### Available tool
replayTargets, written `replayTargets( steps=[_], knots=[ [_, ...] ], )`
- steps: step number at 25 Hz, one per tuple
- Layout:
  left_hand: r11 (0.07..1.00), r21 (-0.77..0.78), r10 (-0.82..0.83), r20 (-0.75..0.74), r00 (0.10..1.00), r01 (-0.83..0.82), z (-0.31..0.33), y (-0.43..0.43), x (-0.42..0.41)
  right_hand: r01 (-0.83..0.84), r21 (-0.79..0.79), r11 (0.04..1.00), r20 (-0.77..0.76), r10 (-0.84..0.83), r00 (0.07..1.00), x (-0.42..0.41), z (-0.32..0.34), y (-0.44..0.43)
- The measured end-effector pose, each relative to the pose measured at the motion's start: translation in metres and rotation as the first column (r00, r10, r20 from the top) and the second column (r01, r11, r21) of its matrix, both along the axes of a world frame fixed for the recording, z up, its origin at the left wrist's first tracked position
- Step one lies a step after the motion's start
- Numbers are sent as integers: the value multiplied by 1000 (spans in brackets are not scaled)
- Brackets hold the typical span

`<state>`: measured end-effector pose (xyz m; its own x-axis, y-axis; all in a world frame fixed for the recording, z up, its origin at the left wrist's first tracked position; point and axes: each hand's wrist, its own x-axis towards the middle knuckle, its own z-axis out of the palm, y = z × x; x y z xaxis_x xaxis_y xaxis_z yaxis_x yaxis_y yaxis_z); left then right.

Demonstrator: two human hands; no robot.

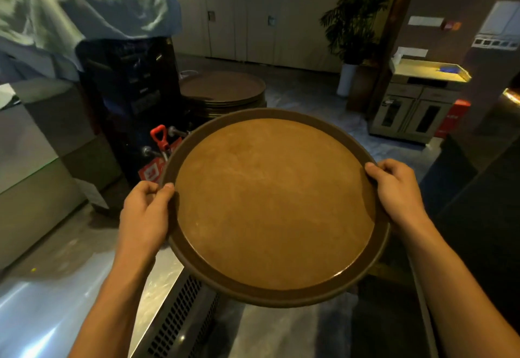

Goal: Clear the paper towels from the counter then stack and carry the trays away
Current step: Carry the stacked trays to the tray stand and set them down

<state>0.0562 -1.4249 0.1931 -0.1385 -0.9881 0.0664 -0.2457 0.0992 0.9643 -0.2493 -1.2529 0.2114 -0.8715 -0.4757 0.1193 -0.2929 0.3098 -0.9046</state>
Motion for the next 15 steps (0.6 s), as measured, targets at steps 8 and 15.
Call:
replayTargets(
  steps=[8,15],
  knots=[
    [992,-5,126,-21,992,-127,-5,-92,-124,-150,-22,988,-14,150,989,-151,-15,-144],
    [957,58,286,-40,957,-284,10,-152,-232,-308,16,951,-18,309,951,-270,-8,-272]
  ],
)
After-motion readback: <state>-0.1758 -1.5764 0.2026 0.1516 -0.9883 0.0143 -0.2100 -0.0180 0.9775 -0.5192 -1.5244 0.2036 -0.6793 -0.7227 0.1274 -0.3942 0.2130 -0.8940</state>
